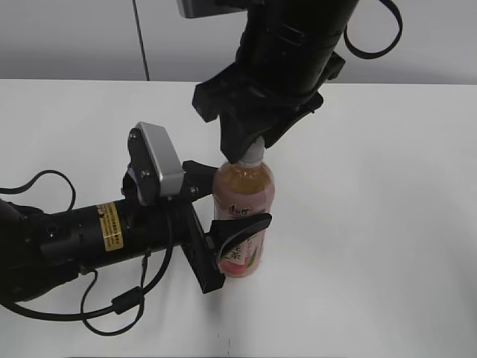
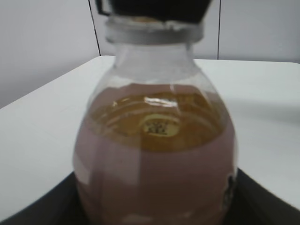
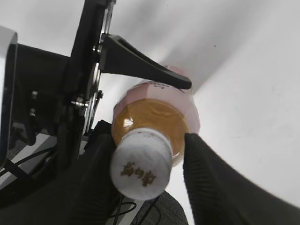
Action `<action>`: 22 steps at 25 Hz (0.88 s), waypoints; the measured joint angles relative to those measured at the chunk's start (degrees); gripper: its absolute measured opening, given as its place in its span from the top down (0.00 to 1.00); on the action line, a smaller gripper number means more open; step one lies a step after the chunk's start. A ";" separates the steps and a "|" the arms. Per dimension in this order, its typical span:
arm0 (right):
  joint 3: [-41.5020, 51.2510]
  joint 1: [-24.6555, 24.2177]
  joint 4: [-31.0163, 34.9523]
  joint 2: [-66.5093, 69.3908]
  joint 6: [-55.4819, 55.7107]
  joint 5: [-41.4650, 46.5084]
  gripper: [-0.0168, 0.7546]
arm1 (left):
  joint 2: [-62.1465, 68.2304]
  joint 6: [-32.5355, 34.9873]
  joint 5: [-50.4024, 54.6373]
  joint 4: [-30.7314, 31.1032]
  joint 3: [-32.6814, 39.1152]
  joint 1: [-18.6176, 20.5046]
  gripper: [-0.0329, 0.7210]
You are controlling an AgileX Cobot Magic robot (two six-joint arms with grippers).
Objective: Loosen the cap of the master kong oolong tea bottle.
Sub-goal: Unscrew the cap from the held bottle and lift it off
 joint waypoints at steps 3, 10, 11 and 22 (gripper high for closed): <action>0.00 0.10 0.34 0.00 0.00 0.00 0.59 | 0.00 0.00 0.00 -0.06 0.00 0.00 0.38; 0.00 0.10 0.34 0.00 -0.05 -0.13 0.61 | 0.00 0.07 0.05 -0.12 0.00 0.00 0.38; 0.00 0.10 0.34 0.00 -0.12 -0.13 0.61 | 0.00 0.07 0.05 -0.12 0.00 0.00 0.38; 0.00 0.10 0.34 0.00 -6.36 -0.13 0.61 | 0.00 0.13 0.05 -0.18 0.00 0.00 0.38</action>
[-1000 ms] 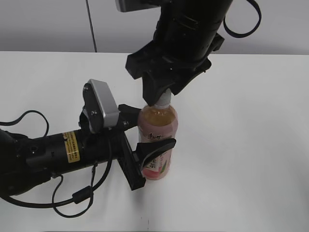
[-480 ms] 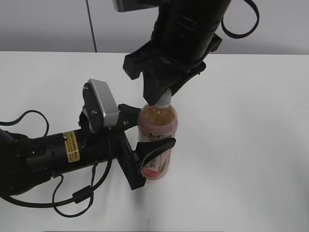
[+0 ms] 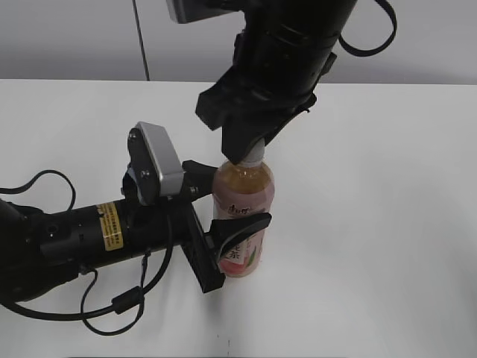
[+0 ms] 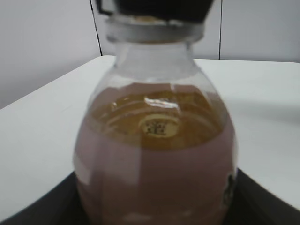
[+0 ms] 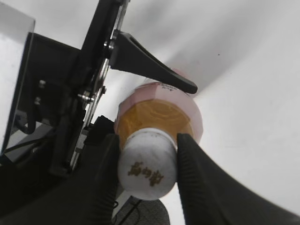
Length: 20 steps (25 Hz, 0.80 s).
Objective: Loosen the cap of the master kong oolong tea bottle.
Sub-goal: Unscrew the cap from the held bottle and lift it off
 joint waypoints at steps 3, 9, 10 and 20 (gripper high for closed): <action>0.00 0.00 0.00 0.00 -5.64 0.00 0.61 | 0.00 0.00 0.00 0.00 0.00 0.00 0.38; 0.00 0.00 0.14 0.00 -20.01 0.00 0.61 | 0.00 0.06 0.00 0.05 0.00 0.00 0.38; 0.00 0.00 0.14 0.00 -22.74 0.00 0.61 | 0.00 0.06 0.00 0.05 0.00 0.00 0.38; 0.00 0.00 0.30 0.00 -49.56 0.00 0.61 | 0.00 0.06 0.00 0.05 0.00 0.00 0.38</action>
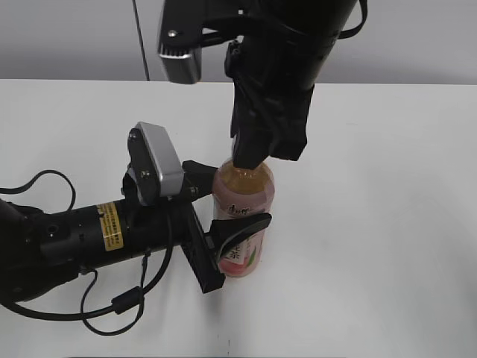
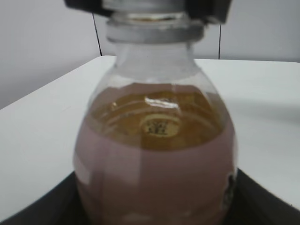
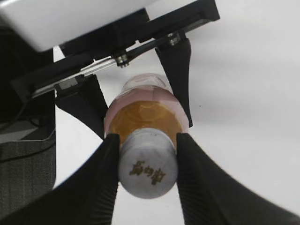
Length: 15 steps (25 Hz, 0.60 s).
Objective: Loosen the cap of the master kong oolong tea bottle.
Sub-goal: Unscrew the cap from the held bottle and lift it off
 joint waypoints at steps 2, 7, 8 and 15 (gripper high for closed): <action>0.00 0.00 0.00 0.00 -4.15 0.06 0.61 | 0.00 0.00 0.00 0.00 0.00 0.00 0.38; 0.00 0.00 0.05 0.00 -15.65 0.10 0.61 | 0.00 0.06 0.00 0.00 0.00 0.00 0.38; 0.00 0.00 0.05 0.00 -18.26 0.10 0.61 | 0.00 0.06 0.00 0.00 0.00 0.00 0.38; 0.00 0.00 0.05 0.00 -37.88 0.33 0.61 | 0.00 0.35 0.00 -0.11 0.00 0.00 0.38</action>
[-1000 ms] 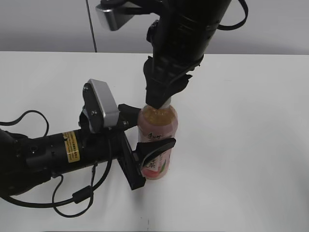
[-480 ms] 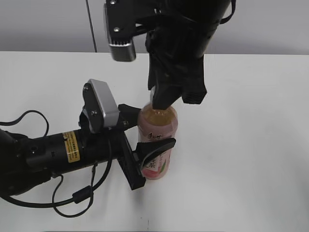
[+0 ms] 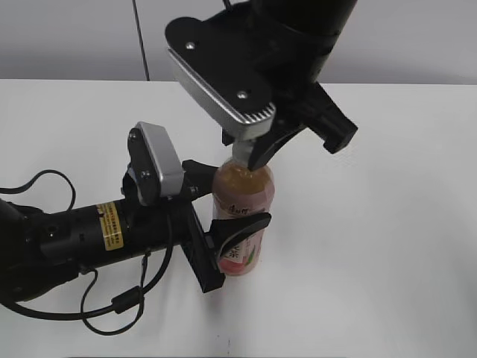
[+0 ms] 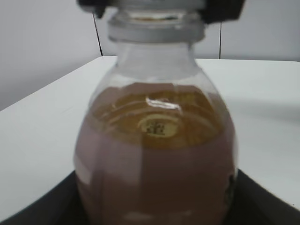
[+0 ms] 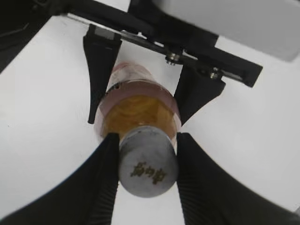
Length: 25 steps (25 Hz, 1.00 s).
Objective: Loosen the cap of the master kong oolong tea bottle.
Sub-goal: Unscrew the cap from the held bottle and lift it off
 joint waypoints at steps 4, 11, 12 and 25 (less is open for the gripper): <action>0.00 0.00 0.00 0.00 -11.83 0.00 0.61 | 0.00 0.07 0.00 -0.11 0.00 0.00 0.38; 0.00 0.00 0.21 0.00 -27.03 0.00 0.61 | 0.00 0.12 0.00 -0.28 0.00 0.00 0.38; 0.00 0.00 0.48 0.00 -28.59 0.00 0.61 | 0.00 0.12 0.00 -0.28 0.00 0.00 0.38; 0.00 0.00 1.45 0.00 -40.30 0.00 0.61 | 0.00 0.12 0.00 -0.28 0.00 0.00 0.38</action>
